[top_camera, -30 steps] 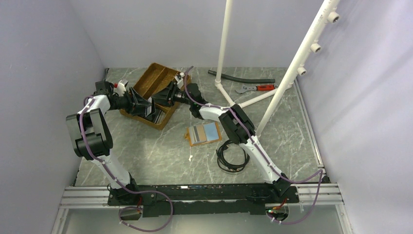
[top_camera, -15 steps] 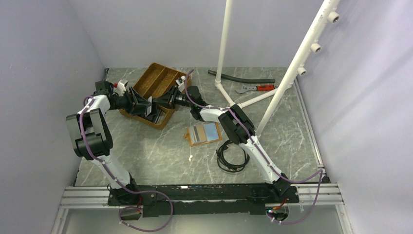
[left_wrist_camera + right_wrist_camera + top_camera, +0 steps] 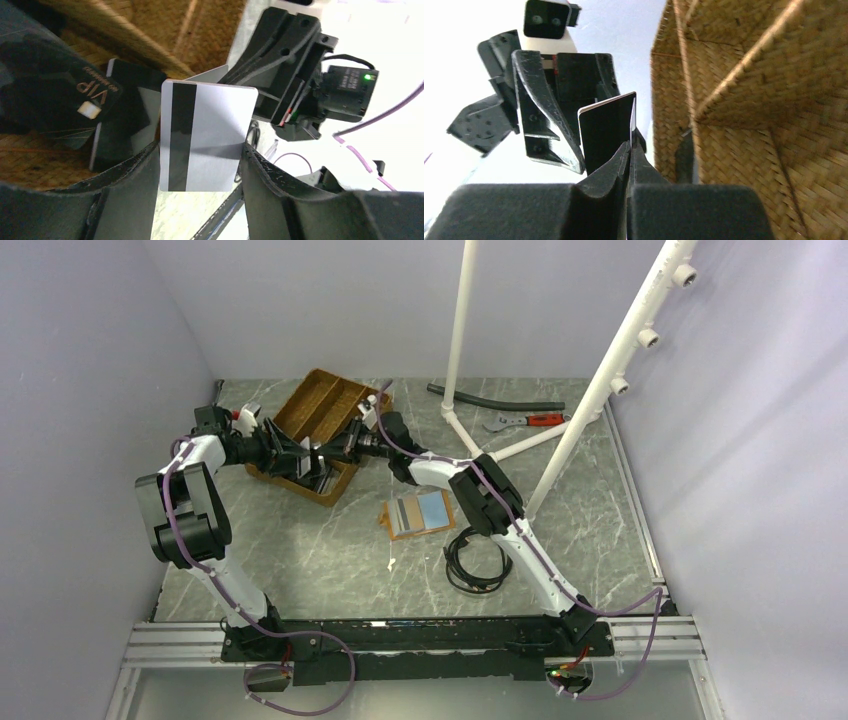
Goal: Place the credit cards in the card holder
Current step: Pick up the credit card from the storage box.
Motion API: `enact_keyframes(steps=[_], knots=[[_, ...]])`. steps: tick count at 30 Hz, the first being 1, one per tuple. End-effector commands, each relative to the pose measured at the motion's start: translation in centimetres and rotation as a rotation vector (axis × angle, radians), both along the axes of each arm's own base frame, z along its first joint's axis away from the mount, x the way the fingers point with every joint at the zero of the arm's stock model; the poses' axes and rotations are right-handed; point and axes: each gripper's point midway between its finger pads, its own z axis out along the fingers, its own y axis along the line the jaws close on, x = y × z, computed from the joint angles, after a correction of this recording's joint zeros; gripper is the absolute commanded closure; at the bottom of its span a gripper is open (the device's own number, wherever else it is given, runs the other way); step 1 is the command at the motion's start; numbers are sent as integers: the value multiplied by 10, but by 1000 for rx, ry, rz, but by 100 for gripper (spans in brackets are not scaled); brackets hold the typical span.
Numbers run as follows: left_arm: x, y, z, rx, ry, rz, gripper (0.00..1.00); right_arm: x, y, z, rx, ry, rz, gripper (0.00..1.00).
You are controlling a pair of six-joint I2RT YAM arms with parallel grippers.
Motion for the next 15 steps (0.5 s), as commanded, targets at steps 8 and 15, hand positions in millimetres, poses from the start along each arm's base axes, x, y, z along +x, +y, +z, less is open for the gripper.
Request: enact_keyframes(steps=[8,15], knots=[[2,39,-36,239,254,270,100,31,-72,59,-364,-283,-90,100],[10,33,-38,288,277,370,89,16,-127,83,-637,-425,-101,100]])
